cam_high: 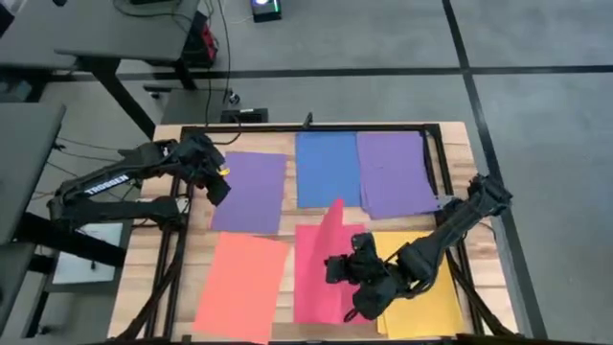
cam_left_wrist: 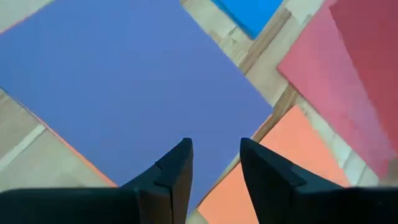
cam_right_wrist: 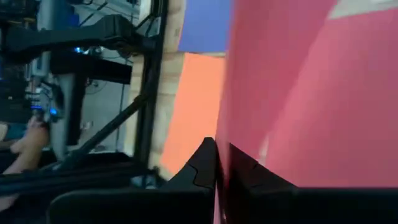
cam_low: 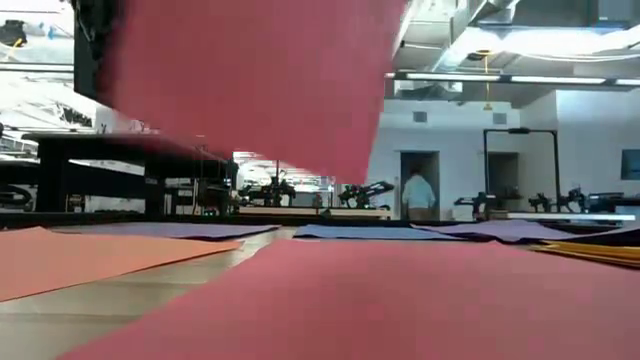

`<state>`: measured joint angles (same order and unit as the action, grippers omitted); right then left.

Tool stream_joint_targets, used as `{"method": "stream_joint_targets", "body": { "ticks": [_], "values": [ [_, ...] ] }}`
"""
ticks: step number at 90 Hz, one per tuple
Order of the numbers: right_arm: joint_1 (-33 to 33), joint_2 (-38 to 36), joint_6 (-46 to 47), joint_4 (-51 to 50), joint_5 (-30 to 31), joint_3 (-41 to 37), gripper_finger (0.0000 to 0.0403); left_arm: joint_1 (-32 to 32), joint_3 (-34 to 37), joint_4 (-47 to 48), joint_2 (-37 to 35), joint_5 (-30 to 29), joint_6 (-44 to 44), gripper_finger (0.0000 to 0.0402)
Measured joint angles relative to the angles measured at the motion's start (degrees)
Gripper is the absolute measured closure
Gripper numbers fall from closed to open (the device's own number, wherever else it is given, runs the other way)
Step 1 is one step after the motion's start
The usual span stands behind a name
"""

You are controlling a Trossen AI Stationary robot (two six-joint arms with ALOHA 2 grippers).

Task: Organize paper
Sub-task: Stack the pink paper on the bottom center pink papers

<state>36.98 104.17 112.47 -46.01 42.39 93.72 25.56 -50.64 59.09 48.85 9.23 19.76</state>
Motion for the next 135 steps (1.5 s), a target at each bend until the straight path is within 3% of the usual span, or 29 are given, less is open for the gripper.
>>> {"method": "stream_joint_targets", "body": {
  "ticks": [6,25,43,57,112,135],
  "values": [
    [-0.89,1.64,-0.39,2.38,-0.49,-2.66,0.0403,-0.03,1.35,-0.04,0.01,0.02,0.09,0.0283],
    [-2.35,1.74,-5.93,22.7,-0.08,-12.65,0.0403,-0.94,4.34,0.75,0.01,0.04,1.08,0.0283],
    [-1.52,1.85,-8.28,21.8,-9.59,-16.35,0.0403,-2.08,4.34,-0.19,-0.01,0.04,1.38,0.0283],
    [-1.34,2.05,-8.41,17.66,-12.52,-17.6,0.0403,-2.58,4.34,-0.33,-0.03,0.04,1.91,0.0283],
    [1.22,1.48,0.12,3.55,-14.81,-17.78,0.0403,-2.67,4.32,-0.3,-0.01,0.02,3.55,0.0283],
    [0.43,2.03,2.48,2.2,-14.86,-17.78,0.0403,-2.67,4.32,-0.3,-0.01,0.0,3.48,0.0283]
  ]
}}
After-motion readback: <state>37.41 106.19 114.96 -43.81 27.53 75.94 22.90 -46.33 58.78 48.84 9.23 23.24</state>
